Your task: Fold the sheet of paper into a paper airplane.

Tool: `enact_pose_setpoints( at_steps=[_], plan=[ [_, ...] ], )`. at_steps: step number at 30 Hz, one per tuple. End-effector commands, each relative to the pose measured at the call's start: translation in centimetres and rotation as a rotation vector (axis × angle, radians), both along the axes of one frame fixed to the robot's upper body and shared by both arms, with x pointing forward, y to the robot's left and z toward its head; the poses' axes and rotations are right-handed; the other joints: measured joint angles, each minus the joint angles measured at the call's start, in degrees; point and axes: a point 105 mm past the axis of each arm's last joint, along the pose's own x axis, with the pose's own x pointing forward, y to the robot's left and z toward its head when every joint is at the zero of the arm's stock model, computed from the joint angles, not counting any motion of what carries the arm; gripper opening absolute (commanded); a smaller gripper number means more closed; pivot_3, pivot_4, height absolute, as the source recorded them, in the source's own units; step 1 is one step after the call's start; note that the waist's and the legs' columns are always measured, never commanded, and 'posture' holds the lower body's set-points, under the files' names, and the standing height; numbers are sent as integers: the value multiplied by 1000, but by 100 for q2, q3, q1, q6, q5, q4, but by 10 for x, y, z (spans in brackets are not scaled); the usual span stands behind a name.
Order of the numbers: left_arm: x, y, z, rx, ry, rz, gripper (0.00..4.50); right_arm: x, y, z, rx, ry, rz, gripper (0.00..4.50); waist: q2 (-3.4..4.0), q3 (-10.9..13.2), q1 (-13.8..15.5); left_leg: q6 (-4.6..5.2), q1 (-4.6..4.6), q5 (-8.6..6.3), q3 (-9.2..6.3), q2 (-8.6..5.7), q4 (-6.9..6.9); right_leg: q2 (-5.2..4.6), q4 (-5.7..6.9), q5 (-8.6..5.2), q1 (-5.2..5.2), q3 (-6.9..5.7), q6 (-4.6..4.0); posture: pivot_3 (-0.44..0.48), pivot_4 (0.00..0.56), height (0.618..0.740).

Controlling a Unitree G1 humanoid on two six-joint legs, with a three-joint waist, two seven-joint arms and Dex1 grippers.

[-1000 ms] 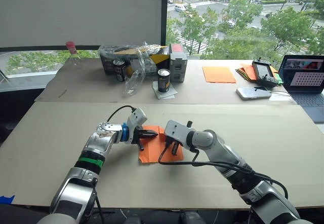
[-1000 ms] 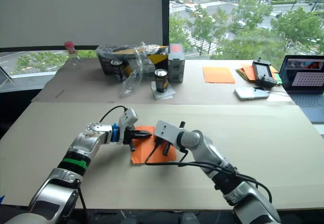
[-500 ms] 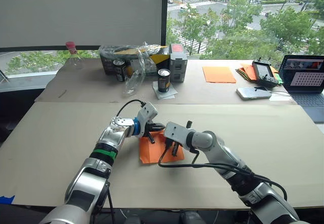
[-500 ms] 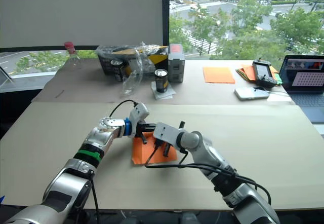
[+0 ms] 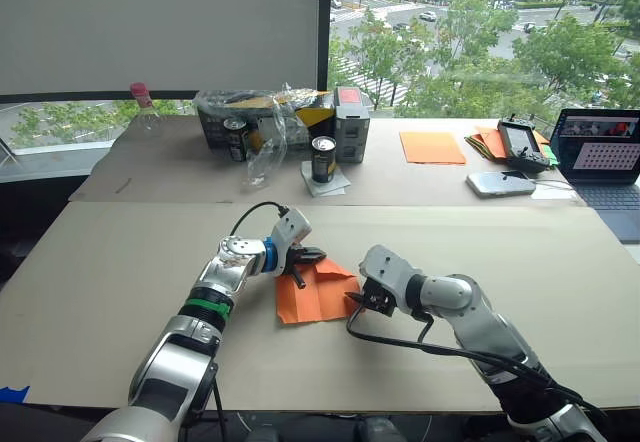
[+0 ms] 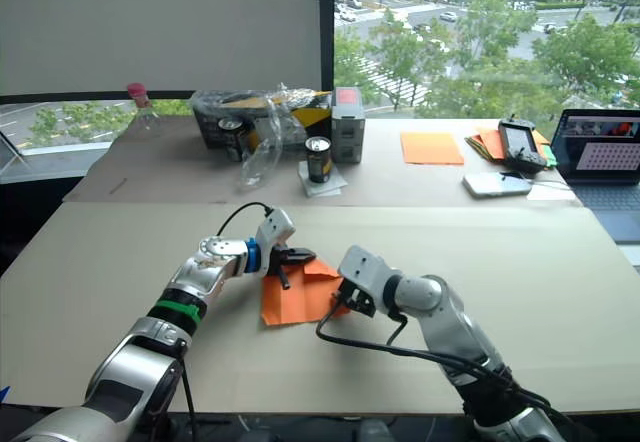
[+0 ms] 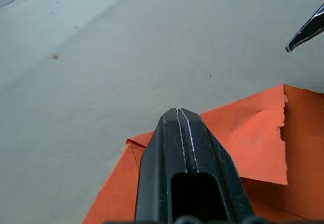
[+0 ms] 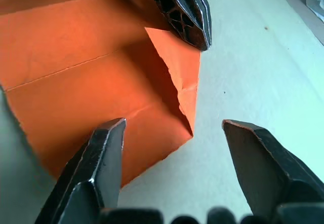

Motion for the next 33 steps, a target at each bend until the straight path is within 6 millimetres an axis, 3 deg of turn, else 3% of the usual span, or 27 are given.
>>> enact_pose_setpoints(
  at_steps=[1, 4, 9, 15, 20, 26, 31, 33],
  plan=[
    [-4, 6, -18, 50, 41, 20, 0, 12, -1, 40, 136, -101, -53, 2698, 0, 0, -3, 0, 3, 0, -1, 0, 0, 0, 3, 0, 0, -1, 0, 0, 150, 732],
    [-4, 6, -18, 48, 42, 25, 0, 19, 6, 40, 164, -92, -59, 1631, 0, 0, 13, 0, 6, 0, -4, 3, -1, 5, 6, 0, 0, -3, 0, 0, 150, 732],
    [-1, 7, -17, 57, 34, 52, 0, 37, 36, 11, 163, 4, -64, 31, 1, -1, 12, 0, 6, 0, -1, 3, -1, 3, 3, 1, 2, -2, -1, 0, 150, 732],
    [0, 4, -13, 42, 32, 40, 0, 44, 43, -18, 165, 90, -104, 31, 2, -2, 18, 0, 1, 0, -1, 0, -1, 0, 1, 1, -2, -2, -2, 0, 150, 732],
    [1, 3, -10, 37, 28, 32, 0, 42, 20, -41, 143, 135, -220, 31, 5, -5, 16, 0, 6, 0, -3, 1, -1, 1, 4, 1, 2, -2, -1, 0, 150, 732],
    [1, 1, -10, 23, 28, 24, 0, 18, -1, -59, 154, 197, -280, 31, 5, -16, 33, 0, 8, 0, -3, 0, -1, 0, 0, 0, 8, -3, 0, 0, 150, 732],
    [2, 0, -10, 23, 28, 22, 0, 4, -11, -64, 147, 212, -295, 31, 2, -21, 37, 0, 17, 0, -3, 0, -1, 0, -3, -1, 21, -3, 2, 0, 150, 732],
    [2, -2, -10, 23, 26, 16, 0, -4, -29, -63, 123, 206, -328, 31, 2, -21, 49, 0, 29, 0, -3, 0, -1, 1, -5, -3, 35, -4, 4, 0, 150, 732]
  ],
)
